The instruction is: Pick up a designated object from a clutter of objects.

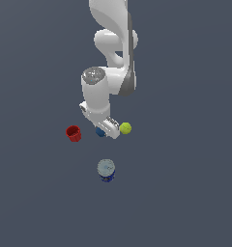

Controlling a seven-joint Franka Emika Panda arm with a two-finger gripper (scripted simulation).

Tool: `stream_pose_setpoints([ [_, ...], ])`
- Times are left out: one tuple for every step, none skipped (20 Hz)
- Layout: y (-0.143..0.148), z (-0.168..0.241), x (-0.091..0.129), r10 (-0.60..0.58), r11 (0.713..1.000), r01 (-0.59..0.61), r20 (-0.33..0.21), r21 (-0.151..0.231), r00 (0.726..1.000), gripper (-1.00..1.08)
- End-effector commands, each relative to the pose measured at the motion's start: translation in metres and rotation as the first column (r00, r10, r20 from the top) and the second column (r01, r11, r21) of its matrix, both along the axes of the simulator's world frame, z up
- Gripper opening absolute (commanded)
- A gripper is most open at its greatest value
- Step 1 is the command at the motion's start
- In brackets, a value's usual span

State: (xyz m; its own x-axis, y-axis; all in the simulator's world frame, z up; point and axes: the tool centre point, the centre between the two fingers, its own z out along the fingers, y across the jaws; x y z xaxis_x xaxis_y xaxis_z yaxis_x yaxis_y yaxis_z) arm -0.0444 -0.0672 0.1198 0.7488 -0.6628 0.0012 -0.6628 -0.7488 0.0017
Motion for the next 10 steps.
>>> stream_pose_setpoints([
  [0.007,0.021,0.013,-0.001,1.000,0.001,0.000,-0.001,1.000,-1.00],
  [0.010,0.029,0.018,-0.001,1.000,0.001,0.000,-0.001,1.000,-1.00],
  [0.014,0.038,0.024,-0.001,1.000,0.001,0.000,-0.001,1.000,-1.00],
  [0.017,0.046,0.029,-0.001,1.000,0.001,0.000,-0.001,1.000,-1.00],
  [0.020,0.054,0.035,-0.001,1.000,0.001,0.000,-0.001,1.000,-1.00],
  [0.023,0.063,0.040,-0.001,1.000,0.001,0.000,-0.001,1.000,-1.00],
  [0.026,0.071,0.046,-0.001,1.000,0.001,0.000,-0.001,1.000,-1.00],
  [0.029,0.080,0.052,-0.001,1.000,0.001,0.000,-0.001,1.000,-1.00],
  [0.032,0.088,0.057,-0.001,1.000,0.001,0.000,-0.001,1.000,-1.00],
  [0.036,0.096,0.063,-0.001,1.000,0.001,0.000,-0.001,1.000,-1.00],
])
